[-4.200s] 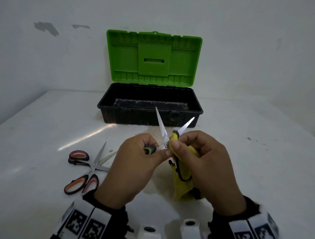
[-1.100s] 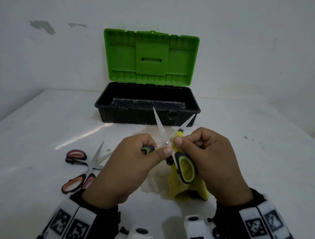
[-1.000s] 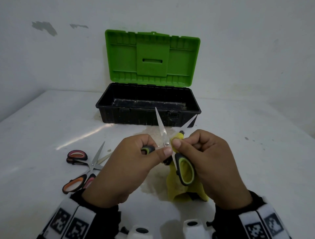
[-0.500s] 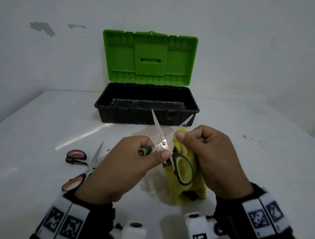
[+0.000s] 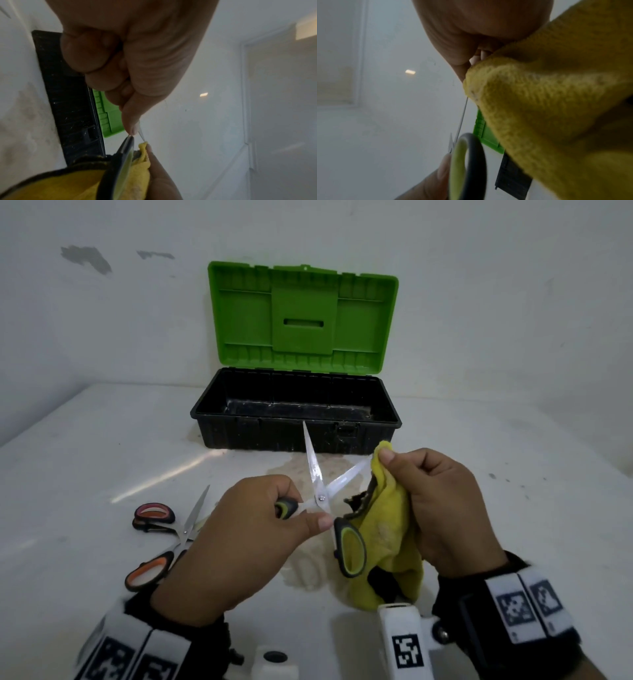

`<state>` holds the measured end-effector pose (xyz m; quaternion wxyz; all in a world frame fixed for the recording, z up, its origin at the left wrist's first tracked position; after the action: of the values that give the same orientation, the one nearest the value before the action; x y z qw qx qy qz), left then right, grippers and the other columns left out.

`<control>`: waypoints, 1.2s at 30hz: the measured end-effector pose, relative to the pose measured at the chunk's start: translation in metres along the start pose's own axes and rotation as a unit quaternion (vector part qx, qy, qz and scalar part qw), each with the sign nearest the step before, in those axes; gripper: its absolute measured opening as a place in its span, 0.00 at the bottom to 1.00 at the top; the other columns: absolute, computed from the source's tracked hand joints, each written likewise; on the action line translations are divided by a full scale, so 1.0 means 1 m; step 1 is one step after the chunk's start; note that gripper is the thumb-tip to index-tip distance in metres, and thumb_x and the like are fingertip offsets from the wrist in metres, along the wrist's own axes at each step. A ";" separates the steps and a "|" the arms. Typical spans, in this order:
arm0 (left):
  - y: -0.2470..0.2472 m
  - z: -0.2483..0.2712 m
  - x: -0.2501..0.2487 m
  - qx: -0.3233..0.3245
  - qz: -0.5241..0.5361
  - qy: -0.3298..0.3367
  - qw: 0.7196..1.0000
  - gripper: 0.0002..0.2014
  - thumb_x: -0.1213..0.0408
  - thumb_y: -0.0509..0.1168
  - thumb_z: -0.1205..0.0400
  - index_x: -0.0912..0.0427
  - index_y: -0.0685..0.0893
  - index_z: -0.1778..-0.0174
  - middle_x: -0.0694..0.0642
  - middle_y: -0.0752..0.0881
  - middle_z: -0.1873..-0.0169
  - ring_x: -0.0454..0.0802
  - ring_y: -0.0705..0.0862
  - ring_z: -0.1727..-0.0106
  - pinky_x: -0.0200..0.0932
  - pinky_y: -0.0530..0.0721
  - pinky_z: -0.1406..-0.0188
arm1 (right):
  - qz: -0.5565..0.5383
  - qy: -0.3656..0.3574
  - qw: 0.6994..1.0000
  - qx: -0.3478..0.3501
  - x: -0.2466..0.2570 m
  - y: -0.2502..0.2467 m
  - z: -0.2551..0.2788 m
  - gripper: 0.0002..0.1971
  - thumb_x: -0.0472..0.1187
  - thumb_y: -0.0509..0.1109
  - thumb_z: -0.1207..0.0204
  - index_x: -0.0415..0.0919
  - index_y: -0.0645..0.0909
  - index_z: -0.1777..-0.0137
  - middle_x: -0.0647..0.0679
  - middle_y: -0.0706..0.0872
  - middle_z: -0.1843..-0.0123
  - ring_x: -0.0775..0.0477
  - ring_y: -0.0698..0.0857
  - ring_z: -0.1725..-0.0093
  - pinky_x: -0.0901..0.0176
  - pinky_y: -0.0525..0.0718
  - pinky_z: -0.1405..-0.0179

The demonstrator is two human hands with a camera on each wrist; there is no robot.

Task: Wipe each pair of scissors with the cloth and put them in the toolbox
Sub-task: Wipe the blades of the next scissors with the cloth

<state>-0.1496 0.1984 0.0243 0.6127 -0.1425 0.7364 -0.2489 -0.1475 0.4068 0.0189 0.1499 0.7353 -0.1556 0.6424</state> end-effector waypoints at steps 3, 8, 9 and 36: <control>-0.002 -0.002 0.001 -0.035 -0.052 -0.006 0.998 0.16 0.44 0.75 0.28 0.50 0.79 0.69 0.46 0.76 0.76 0.39 0.73 0.76 0.29 0.70 0.78 | 0.093 -0.052 0.994 -0.024 0.002 -0.003 0.004 0.13 0.50 0.80 0.29 0.44 0.86 0.69 0.47 0.90 0.69 0.49 0.86 0.68 0.53 0.86 0.63; 0.008 -0.001 -0.008 -0.040 -0.098 -0.007 0.994 0.16 0.44 0.74 0.26 0.48 0.77 0.66 0.46 0.79 0.70 0.41 0.76 0.69 0.30 0.64 0.75 | 0.233 -0.166 0.958 0.009 0.005 0.020 0.023 0.11 0.48 0.79 0.28 0.48 0.85 0.69 0.56 0.87 0.70 0.58 0.85 0.68 0.73 0.78 0.69; 0.009 -0.001 -0.010 -0.038 -0.106 -0.007 0.994 0.16 0.43 0.74 0.26 0.48 0.77 0.66 0.46 0.79 0.69 0.41 0.76 0.69 0.31 0.64 0.74 | 0.251 -0.176 0.952 0.016 0.003 0.024 0.025 0.11 0.48 0.78 0.27 0.50 0.84 0.69 0.57 0.86 0.70 0.58 0.85 0.66 0.75 0.77 0.68; 0.009 -0.011 0.001 -0.008 -0.010 -0.001 1.000 0.13 0.46 0.73 0.25 0.49 0.82 0.67 0.43 0.79 0.77 0.35 0.76 0.75 0.29 0.70 0.76 | 0.185 -0.115 0.975 -0.035 -0.007 0.014 0.016 0.13 0.52 0.76 0.25 0.47 0.83 0.67 0.52 0.87 0.71 0.57 0.83 0.72 0.70 0.78 0.73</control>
<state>-0.1592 0.2077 0.0202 0.6097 -0.1555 0.7363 -0.2489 -0.1402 0.3878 0.0106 0.0354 0.7568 -0.3277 0.5645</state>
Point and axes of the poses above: each hand's wrist, its own z-axis away from the middle knuckle, its own y-axis out of the palm, x = y × z, the point moved 2 cm from there along -z, towards the middle knuckle
